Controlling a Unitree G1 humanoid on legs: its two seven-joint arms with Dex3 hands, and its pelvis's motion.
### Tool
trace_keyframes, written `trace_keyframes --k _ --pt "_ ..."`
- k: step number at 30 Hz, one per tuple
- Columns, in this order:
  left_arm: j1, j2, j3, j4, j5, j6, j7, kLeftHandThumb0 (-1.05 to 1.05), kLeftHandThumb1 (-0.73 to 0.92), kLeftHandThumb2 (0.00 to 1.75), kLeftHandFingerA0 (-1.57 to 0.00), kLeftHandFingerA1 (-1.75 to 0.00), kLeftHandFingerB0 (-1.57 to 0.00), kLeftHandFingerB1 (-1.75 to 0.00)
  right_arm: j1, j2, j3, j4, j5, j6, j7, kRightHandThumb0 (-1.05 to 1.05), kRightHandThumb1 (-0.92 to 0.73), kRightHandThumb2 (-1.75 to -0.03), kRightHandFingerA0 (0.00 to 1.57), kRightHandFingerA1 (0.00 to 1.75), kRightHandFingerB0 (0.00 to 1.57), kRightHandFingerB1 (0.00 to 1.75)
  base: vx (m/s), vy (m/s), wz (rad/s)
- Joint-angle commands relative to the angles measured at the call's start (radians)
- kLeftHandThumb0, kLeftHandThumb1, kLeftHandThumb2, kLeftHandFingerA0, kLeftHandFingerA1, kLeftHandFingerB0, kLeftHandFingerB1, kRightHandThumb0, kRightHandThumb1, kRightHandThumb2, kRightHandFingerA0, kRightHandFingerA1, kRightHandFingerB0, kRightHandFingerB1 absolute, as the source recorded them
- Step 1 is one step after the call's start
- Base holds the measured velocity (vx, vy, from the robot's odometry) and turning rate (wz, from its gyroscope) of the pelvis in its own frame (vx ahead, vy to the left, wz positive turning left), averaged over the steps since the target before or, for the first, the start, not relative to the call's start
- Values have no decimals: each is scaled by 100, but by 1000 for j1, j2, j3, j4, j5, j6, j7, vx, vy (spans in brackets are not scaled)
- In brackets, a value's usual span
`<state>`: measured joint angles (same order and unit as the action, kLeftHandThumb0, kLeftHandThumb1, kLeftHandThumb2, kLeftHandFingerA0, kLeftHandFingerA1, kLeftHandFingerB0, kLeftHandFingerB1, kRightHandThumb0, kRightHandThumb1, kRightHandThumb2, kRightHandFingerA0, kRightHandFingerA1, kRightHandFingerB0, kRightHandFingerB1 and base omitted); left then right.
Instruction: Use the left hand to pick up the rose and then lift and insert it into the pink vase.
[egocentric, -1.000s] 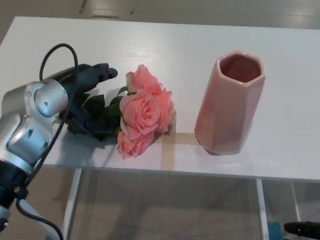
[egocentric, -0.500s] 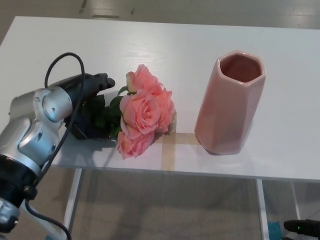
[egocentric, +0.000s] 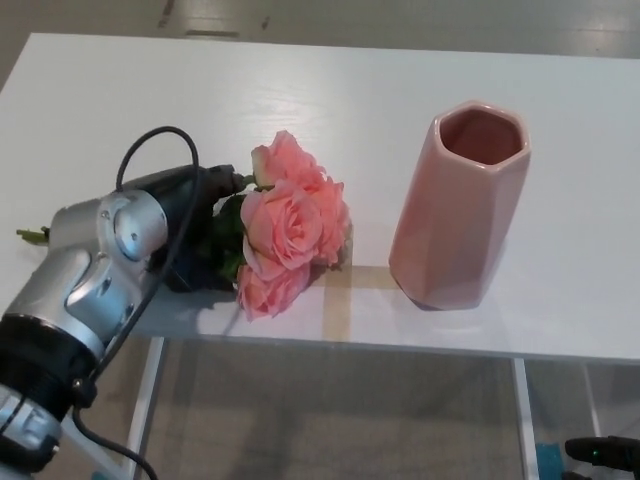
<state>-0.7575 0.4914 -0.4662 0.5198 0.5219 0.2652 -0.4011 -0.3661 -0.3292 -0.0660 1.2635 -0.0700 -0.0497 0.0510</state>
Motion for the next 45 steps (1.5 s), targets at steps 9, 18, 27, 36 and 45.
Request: trace_keyframes --k 9,18,27,36,45 --pt "71 -55 20 51 44 -212 223 -17 75 63 -64 -144 -69 -43 -15 -7 -3 6 -3 2 15 -30 -63 -59 60 41 53 39 0 0 0" --pt "74 -75 21 47 67 -194 248 -17 72 63 -66 -144 -89 -55 -19 -13 -2 8 -3 3 19 -31 -64 -59 60 41 54 39 0 0 0" --pt "74 -77 25 50 71 -198 250 -17 72 63 -66 -144 -89 -55 -19 -13 -2 8 -3 3 19 -31 -64 -59 60 41 54 39 0 0 0" --pt "-11 -141 303 43 -173 -248 296 -17 77 64 -67 -150 -71 -109 -16 -11 1 7 -6 3 14 -31 -63 -59 61 41 53 39 0 0 0" --pt "-161 -246 550 -79 -389 -62 174 -16 87 67 -89 -136 -77 -99 -16 -14 6 9 -10 -1 16 -31 -64 -59 60 41 53 39 0 0 0"
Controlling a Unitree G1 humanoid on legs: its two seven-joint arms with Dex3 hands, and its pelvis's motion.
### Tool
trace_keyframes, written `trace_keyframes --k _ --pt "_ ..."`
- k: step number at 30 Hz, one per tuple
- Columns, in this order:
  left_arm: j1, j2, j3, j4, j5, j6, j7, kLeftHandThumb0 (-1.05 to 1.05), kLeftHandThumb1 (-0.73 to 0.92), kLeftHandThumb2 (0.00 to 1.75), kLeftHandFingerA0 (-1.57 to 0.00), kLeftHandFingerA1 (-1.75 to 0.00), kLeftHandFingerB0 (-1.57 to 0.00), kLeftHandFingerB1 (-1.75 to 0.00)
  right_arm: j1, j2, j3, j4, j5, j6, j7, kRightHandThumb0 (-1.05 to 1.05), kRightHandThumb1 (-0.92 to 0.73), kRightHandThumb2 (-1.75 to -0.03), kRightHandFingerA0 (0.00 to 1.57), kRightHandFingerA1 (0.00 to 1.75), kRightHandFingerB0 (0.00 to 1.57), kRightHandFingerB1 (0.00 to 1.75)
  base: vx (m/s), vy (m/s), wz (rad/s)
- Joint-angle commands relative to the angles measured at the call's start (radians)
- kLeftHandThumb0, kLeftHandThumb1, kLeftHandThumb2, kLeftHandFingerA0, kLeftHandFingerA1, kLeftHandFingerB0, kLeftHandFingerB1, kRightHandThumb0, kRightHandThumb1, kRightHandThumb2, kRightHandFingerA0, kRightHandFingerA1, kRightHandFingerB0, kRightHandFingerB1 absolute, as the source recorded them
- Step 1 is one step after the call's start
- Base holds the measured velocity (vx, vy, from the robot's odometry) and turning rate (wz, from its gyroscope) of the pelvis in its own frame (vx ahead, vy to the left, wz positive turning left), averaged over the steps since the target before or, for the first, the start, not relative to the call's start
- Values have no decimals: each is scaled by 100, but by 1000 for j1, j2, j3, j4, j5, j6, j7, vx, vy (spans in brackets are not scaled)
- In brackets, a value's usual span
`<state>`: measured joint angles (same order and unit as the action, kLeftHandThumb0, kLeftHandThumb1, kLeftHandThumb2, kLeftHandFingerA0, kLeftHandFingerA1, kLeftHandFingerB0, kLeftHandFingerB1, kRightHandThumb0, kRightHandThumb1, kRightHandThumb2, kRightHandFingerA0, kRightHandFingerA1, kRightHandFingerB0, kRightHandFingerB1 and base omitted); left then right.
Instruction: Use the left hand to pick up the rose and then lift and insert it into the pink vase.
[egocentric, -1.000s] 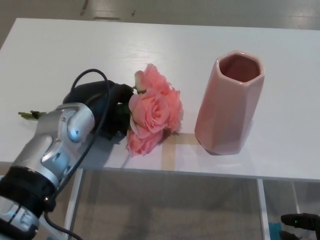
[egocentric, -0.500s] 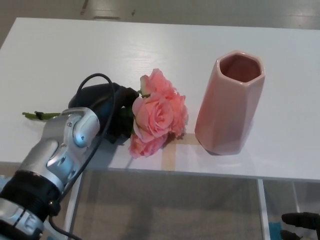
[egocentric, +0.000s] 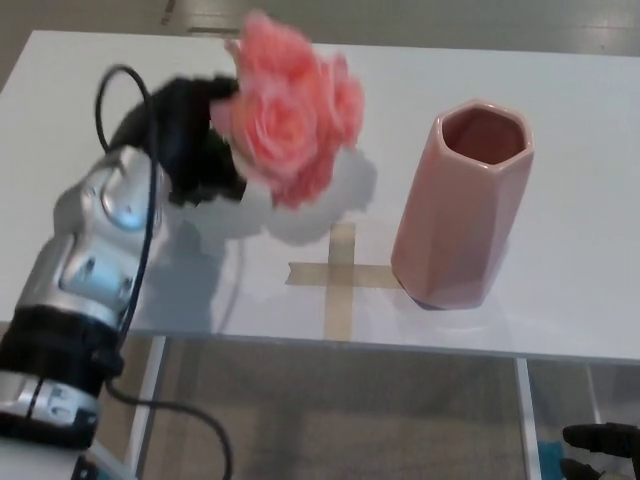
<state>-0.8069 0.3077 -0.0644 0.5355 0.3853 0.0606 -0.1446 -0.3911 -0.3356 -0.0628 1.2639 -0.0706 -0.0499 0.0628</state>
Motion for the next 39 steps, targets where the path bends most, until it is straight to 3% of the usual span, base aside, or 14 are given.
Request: trace_keyframes --k 1,13,39 --pt "-120 -67 158 -107 -259 156 -89 -16 88 67 -90 -135 -78 -97 9 -8 4 9 -11 0 4 -31 -64 -59 60 41 53 39 0 0 0" --pt "-283 -174 269 -226 -403 392 -117 -17 85 68 -92 -135 -83 -84 1 -7 -3 9 -2 9 0 -32 -64 -59 59 41 53 39 0 0 0" --pt "-457 -310 338 -430 -603 699 -26 -16 80 69 -100 -145 -86 -85 0 -8 4 12 -6 10 3 -32 -64 -59 59 41 53 39 0 0 0"
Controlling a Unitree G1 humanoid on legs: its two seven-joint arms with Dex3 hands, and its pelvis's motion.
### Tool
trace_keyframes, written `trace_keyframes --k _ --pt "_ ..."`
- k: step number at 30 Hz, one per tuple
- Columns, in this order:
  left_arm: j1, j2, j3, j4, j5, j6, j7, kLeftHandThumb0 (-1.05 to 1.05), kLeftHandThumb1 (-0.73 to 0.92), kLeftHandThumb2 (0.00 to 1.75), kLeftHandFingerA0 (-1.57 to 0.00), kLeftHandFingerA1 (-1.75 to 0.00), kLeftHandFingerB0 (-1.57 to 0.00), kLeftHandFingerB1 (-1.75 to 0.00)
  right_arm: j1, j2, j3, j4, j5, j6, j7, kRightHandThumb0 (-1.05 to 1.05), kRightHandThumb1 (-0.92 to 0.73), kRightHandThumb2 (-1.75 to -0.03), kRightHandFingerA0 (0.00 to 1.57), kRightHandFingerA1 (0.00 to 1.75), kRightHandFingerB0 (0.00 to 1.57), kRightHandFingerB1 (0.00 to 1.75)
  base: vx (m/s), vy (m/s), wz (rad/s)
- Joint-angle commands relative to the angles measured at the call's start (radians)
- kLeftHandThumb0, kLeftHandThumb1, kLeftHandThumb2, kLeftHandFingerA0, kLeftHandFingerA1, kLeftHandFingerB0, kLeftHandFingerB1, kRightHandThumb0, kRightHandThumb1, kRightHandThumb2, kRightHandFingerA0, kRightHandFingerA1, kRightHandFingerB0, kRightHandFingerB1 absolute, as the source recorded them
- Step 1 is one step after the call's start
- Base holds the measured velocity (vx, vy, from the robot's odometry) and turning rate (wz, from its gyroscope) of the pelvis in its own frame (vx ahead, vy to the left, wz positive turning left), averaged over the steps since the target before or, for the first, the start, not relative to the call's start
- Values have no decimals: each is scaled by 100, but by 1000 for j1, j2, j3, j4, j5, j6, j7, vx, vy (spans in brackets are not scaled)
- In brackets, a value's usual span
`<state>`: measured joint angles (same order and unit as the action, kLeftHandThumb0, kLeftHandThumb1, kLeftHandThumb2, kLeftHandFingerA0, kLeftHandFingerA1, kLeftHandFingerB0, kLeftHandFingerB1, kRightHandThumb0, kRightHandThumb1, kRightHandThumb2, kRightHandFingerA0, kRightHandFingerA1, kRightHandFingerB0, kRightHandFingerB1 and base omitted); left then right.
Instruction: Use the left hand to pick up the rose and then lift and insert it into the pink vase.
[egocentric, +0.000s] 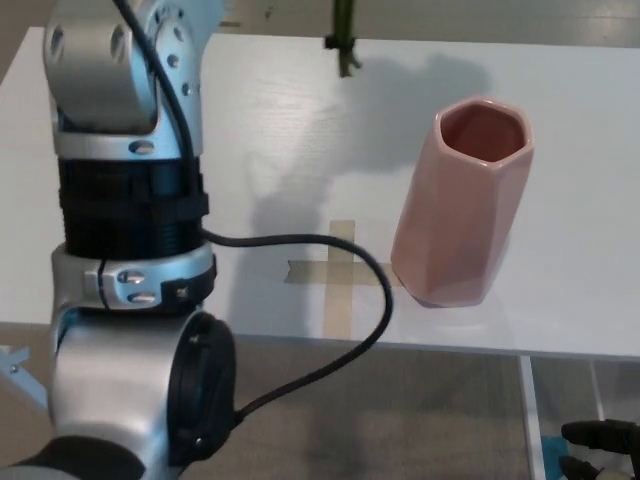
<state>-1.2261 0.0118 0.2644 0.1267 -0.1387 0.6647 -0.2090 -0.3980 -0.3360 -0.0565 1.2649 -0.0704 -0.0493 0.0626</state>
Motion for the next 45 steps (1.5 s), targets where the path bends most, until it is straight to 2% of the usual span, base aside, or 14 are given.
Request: trace_keyframes --k 1,19,20,22,24,25,32,33,34,35,37,38,39,45 --pt "-50 -24 8 -24 -89 99 43 -16 80 69 -100 -145 -86 -85 8 -7 0 7 -8 10 2 -32 -64 -59 59 41 53 39 0 0 0" --pt "-39 -53 -76 -76 -138 123 59 -17 83 65 -99 -148 -82 -92 39 -5 41 9 -44 28 -76 -35 -65 -60 60 41 64 42 0 0 0" --pt "-24 -54 -88 -84 -138 121 55 -17 83 65 -99 -147 -83 -92 45 -3 36 13 -40 34 -78 -40 -55 -90 50 56 58 59 0 0 0" --pt "-6 -54 -98 -105 -144 129 58 -17 84 64 -98 -146 -83 -89 53 2 32 15 -38 36 -81 -40 -55 -90 51 56 63 61 0 0 0" --pt "-2 -51 -105 -106 -148 127 58 -18 84 64 -98 -146 -84 -88 54 2 35 15 -42 36 -77 -40 -55 -90 51 56 61 60 0 0 0" --pt "-2 -50 -107 -104 -150 125 58 -18 84 64 -98 -146 -84 -86 55 2 36 14 -44 36 -77 -35 -65 -60 60 40 67 43 0 0 0" --pt "-9 -53 -114 -108 -155 137 69 -18 84 65 -98 -145 -85 -83 63 1 46 8 -50 35 -66 -36 -64 -60 60 41 64 42 0 0 0" --pt "-14 -57 -116 -111 -155 142 77 -18 84 65 -97 -146 -85 -82 66 -1 51 10 -53 32 -63 -42 -55 -89 50 55 55 57 0 0 0" --pt "-18 -60 -117 -111 -154 145 86 -18 84 65 -97 -146 -85 -82 66 -1 52 10 -54 32 -61 -42 -54 -89 49 55 55 57 0 0 0" --pt "-21 -60 -118 -111 -154 147 88 -18 84 65 -97 -146 -85 -82 66 -1 53 9 -54 31 -61 -37 -64 -60 59 40 64 42 0 0 0" --pt "-35 -62 -117 -107 -156 154 98 -18 84 65 -97 -146 -85 -82 67 -1 54 7 -53 28 -59 -42 -55 -89 50 56 53 56 0 0 0" --pt "-37 -63 -117 -107 -157 155 101 -18 84 65 -97 -146 -85 -82 67 -1 54 7 -53 29 -58 -42 -55 -89 50 56 53 56 0 0 0" --pt "-39 -61 -118 -107 -159 154 99 -18 84 65 -97 -146 -85 -82 67 -1 55 7 -54 29 -59 -37 -64 -60 59 41 63 42 0 0 0" --pt "-43 -54 -127 -108 -164 147 94 -18 84 66 -97 -147 -85 -85 71 -3 58 6 -57 27 -53 -37 -65 -60 58 40 61 41 0 0 0"
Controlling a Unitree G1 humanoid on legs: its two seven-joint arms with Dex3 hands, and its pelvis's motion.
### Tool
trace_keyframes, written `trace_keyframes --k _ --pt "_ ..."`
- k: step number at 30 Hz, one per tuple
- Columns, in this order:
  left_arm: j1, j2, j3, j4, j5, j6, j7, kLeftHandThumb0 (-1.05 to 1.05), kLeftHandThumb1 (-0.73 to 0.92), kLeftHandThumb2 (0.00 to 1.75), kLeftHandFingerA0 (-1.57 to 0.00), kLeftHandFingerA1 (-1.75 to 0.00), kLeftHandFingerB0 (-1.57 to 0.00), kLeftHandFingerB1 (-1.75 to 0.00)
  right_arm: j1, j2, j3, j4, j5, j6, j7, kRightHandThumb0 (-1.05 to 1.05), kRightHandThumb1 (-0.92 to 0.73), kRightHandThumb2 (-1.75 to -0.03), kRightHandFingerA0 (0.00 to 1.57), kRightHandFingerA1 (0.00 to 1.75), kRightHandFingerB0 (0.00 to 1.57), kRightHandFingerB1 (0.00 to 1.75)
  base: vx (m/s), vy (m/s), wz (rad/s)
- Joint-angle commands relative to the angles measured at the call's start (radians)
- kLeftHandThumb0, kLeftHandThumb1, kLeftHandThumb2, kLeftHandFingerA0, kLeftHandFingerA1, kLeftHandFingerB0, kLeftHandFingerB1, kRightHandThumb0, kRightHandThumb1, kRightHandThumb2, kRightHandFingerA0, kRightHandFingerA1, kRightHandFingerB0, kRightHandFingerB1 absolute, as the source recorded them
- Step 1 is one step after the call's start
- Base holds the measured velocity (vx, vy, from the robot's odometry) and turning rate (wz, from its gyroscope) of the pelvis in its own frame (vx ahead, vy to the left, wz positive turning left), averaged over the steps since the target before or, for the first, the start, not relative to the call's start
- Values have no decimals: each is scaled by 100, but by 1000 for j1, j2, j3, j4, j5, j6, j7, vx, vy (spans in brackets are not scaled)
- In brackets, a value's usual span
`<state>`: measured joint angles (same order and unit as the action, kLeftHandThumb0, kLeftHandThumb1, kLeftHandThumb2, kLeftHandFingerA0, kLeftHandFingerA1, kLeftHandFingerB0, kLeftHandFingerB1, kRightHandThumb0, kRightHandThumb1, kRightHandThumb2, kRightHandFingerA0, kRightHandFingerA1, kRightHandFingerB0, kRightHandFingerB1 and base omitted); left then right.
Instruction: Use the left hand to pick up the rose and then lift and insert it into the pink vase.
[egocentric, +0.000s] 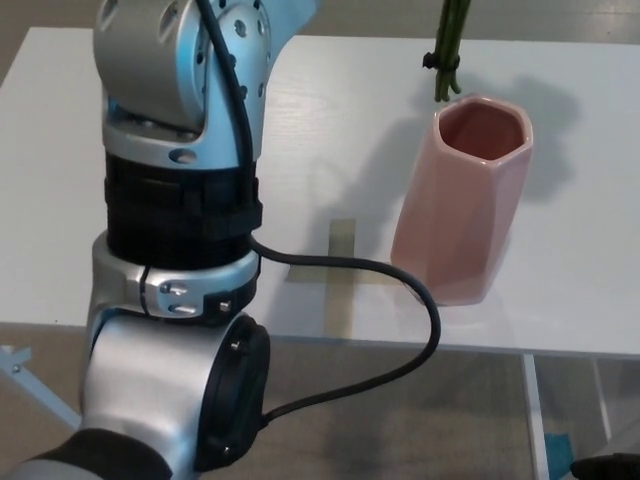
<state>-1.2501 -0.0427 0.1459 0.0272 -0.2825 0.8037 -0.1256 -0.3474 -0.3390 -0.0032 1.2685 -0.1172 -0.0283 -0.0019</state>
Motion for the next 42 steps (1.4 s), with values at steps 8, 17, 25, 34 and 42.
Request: trace_keyframes --k 8,17,25,34,42 --pt "-38 -4 -5 -3 -37 13 19 -17 84 66 -97 -147 -84 -85 23 3 -4 1 -5 9 12 -43 -56 -89 51 56 54 56 0 0 0" --pt "-38 -31 0 -21 -56 25 36 -17 84 66 -98 -147 -84 -87 17 4 -4 4 -5 11 17 -37 -65 -60 58 40 62 42 0 0 0" --pt "-23 -58 -15 -27 -62 35 56 -17 84 66 -96 -150 -84 -87 16 -1 1 1 -10 6 27 -43 -55 -89 50 55 53 56 0 0 0" --pt "-11 -78 -31 -36 -64 58 80 -17 85 65 -96 -148 -85 -83 14 -3 2 -1 -12 5 30 -36 -65 -60 58 40 64 42 0 0 0" --pt "28 -73 -68 -50 -60 43 72 -18 85 64 -95 -143 -86 -80 7 0 0 2 -15 7 23 -36 -65 -60 58 40 62 41 0 0 0"
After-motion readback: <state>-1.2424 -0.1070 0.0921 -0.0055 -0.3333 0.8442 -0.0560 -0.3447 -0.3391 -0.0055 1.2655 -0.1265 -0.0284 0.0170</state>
